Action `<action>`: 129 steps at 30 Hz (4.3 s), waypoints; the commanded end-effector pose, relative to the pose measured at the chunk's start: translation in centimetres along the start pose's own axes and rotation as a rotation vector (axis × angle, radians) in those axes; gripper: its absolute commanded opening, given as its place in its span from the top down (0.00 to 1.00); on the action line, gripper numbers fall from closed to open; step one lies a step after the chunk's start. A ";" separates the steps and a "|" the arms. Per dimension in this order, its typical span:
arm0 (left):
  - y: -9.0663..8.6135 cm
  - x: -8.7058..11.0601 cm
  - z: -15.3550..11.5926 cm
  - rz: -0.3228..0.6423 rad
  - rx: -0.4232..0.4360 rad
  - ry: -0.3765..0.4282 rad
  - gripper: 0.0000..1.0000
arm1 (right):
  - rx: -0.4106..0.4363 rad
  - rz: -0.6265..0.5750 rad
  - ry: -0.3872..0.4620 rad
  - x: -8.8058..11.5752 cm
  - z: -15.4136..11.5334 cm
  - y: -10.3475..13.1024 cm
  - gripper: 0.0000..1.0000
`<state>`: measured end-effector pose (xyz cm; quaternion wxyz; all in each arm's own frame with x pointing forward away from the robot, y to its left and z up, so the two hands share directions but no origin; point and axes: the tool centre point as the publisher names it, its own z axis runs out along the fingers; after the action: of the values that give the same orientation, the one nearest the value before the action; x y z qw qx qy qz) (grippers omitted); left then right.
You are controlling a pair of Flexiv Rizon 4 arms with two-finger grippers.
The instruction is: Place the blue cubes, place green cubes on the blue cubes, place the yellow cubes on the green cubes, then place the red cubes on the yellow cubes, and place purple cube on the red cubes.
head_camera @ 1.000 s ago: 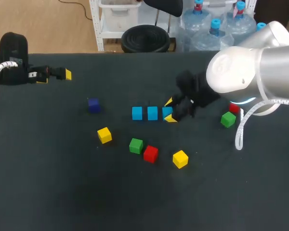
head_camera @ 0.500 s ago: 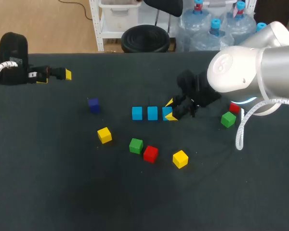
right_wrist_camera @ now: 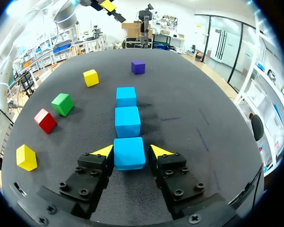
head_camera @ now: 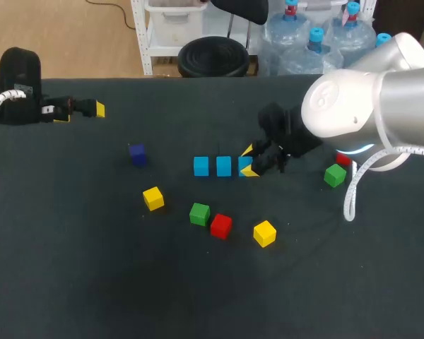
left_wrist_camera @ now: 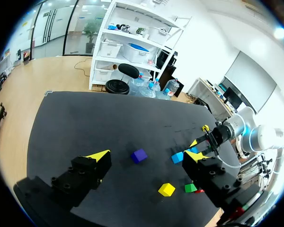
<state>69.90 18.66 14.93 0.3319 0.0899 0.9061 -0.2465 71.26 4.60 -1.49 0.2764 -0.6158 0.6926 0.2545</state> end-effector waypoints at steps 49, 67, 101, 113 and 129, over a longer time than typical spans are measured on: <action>-0.1 -0.1 0.0 -0.002 -0.006 0.004 0.00 | 0.195 0.063 -0.022 1.8 -13.9 2.3 0.00; -0.1 -0.1 0.0 -0.002 -0.006 0.004 0.00 | 0.388 0.181 0.043 5.0 -18.1 4.3 0.00; -0.1 -0.1 0.0 -0.002 -0.006 0.004 0.00 | 0.532 0.489 -0.026 12.5 -14.5 4.4 0.00; -0.1 -0.1 0.0 -0.002 -0.006 0.004 0.00 | 0.510 0.495 -0.046 12.7 -13.8 3.4 0.00; -0.1 -0.1 0.0 -0.002 -0.006 0.004 0.00 | 0.496 0.516 -0.049 13.2 -12.9 3.2 0.80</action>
<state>69.90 18.66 14.93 0.3319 0.0899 0.9061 -0.2465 65.86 -13.43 -1.11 0.3587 -0.3284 0.8604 0.1522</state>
